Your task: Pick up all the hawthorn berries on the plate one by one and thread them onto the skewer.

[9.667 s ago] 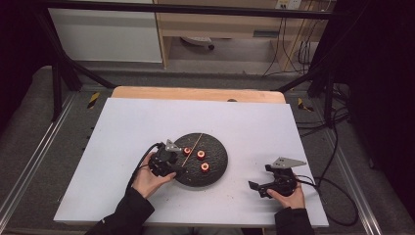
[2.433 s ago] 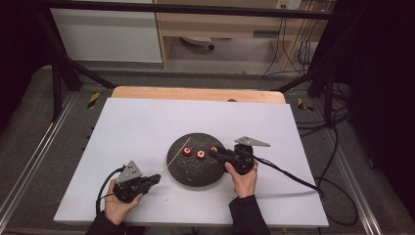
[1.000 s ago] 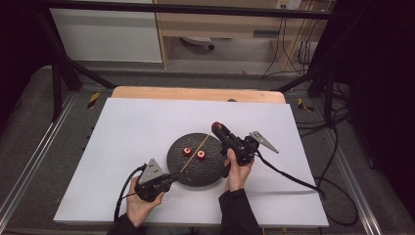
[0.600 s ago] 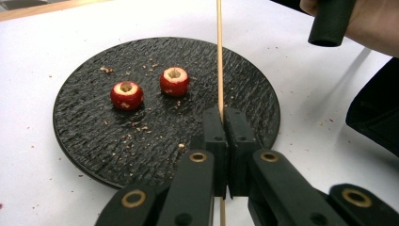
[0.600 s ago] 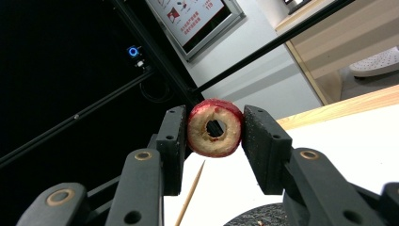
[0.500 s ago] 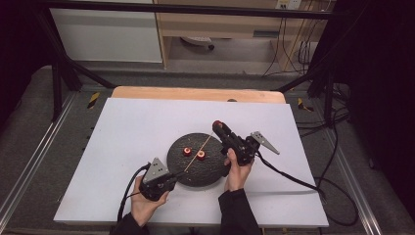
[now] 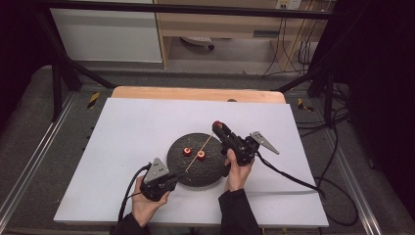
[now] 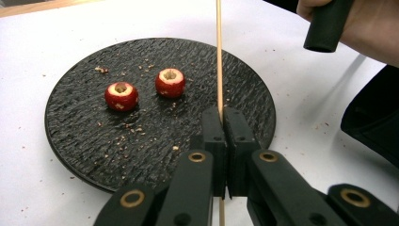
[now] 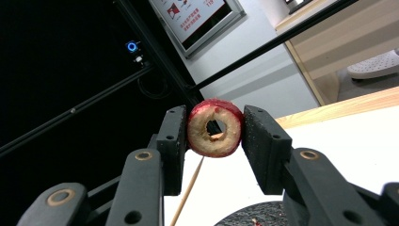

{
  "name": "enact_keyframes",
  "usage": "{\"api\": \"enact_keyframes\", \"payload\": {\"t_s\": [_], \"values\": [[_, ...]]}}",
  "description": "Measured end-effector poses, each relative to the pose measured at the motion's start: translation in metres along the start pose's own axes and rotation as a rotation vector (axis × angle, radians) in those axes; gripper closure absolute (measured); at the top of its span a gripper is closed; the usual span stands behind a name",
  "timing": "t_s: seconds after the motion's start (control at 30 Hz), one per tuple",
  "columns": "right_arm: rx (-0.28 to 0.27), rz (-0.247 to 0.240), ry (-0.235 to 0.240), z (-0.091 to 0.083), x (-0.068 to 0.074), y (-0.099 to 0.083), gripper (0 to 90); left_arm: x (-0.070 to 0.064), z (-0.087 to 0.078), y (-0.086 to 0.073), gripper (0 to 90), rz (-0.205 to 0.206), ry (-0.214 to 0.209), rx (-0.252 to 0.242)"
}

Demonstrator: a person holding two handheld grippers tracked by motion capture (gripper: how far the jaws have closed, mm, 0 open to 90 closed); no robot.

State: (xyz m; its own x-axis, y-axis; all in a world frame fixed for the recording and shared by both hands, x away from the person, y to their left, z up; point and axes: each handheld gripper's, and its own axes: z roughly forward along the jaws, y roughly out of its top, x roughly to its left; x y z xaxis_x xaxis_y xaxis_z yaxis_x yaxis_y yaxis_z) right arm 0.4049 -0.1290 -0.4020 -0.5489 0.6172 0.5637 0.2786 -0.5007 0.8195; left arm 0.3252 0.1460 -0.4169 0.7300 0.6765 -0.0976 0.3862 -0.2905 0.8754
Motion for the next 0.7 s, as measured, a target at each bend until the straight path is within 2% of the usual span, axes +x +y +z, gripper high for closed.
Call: {"api": "enact_keyframes", "payload": {"t_s": [0.43,0.7], "values": [[0.012,-0.009,0.008,-0.001,0.001,-0.005,61.4,-0.008,0.008,0.01,88.2,-0.051,0.012,-0.02],[0.026,-0.012,0.014,-0.002,0.002,-0.01,61.4,-0.009,0.014,0.02,88.2,-0.061,0.016,-0.023]]}}
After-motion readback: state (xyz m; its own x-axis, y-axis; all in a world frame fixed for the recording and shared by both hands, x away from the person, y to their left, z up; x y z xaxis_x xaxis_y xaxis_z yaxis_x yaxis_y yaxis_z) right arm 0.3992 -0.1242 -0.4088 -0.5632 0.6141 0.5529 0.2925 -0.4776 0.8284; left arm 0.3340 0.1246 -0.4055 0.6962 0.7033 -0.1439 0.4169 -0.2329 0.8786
